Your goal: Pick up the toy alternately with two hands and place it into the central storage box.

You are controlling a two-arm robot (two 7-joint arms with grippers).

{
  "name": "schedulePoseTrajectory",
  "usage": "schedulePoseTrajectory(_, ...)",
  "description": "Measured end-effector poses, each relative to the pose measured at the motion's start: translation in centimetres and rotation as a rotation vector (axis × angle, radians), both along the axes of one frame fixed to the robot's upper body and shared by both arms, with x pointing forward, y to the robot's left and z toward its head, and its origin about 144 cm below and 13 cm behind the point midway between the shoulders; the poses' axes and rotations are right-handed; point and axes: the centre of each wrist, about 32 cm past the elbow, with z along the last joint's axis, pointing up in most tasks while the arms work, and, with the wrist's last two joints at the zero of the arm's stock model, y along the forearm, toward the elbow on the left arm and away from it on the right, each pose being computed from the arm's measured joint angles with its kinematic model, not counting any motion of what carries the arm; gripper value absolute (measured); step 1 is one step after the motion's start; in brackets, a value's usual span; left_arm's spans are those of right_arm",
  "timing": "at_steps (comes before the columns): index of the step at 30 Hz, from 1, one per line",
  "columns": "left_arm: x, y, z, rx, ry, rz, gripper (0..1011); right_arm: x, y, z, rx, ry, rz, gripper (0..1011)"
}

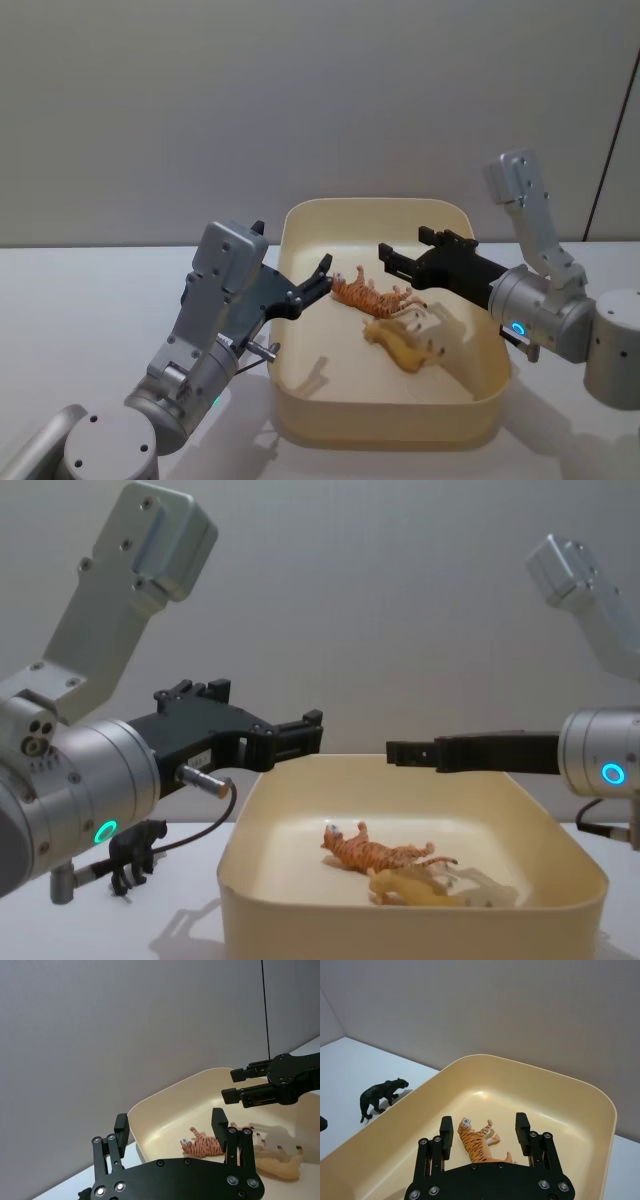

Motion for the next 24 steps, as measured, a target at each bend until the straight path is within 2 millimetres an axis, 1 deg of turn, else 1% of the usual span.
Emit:
schedulePoseTrajectory(1, 0.0, 0.0, 0.0, 0.0, 0.0, 0.0, 1001, 0.0, 0.0, 0.0, 0.0, 0.0, 0.0, 756)
schedulePoseTrajectory(3, 0.0, 0.0, 0.0, 0.0, 0.0, 0.0, 1001, -0.1, -0.3, 0.1, 0.0, -0.003, -0.004, 808)
schedulePoseTrajectory(4, 0.0, 0.0, 0.0, 0.0, 0.0, 0.0, 1001, -0.2, -0.5, 0.1, 0.0, -0.004, -0.008, 853)
schedulePoseTrajectory(6, 0.0, 0.0, 0.0, 0.0, 0.0, 0.0, 1001, -0.4, -0.8, 0.1, 0.001, -0.005, -0.018, 884)
schedulePoseTrajectory(7, 0.0, 0.0, 0.0, 0.0, 0.0, 0.0, 1001, -0.6, -1.3, 0.1, 0.0, -0.006, -0.029, 920)
schedulePoseTrajectory(8, 0.0, 0.0, 0.0, 0.0, 0.0, 0.0, 1001, -0.6, -1.3, 0.1, 0.0, -0.006, -0.029, 920)
schedulePoseTrajectory(9, 0.0, 0.0, 0.0, 0.0, 0.0, 0.0, 1001, -0.9, -1.7, 0.1, 0.002, -0.011, -0.042, 967)
schedulePoseTrajectory(11, 0.0, 0.0, 0.0, 0.0, 0.0, 0.0, 1001, -1.4, -2.6, 0.2, 0.003, -0.015, -0.065, 1001)
schedulePoseTrajectory(16, 0.0, 0.0, 0.0, 0.0, 0.0, 0.0, 1001, -2.5, -4.3, 0.3, 0.005, -0.025, -0.107, 1001)
schedulePoseTrajectory(24, 0.0, 0.0, 0.0, 0.0, 0.0, -0.003, 1001, -3.5, -5.6, 0.5, 0.003, -0.033, -0.141, 1001)
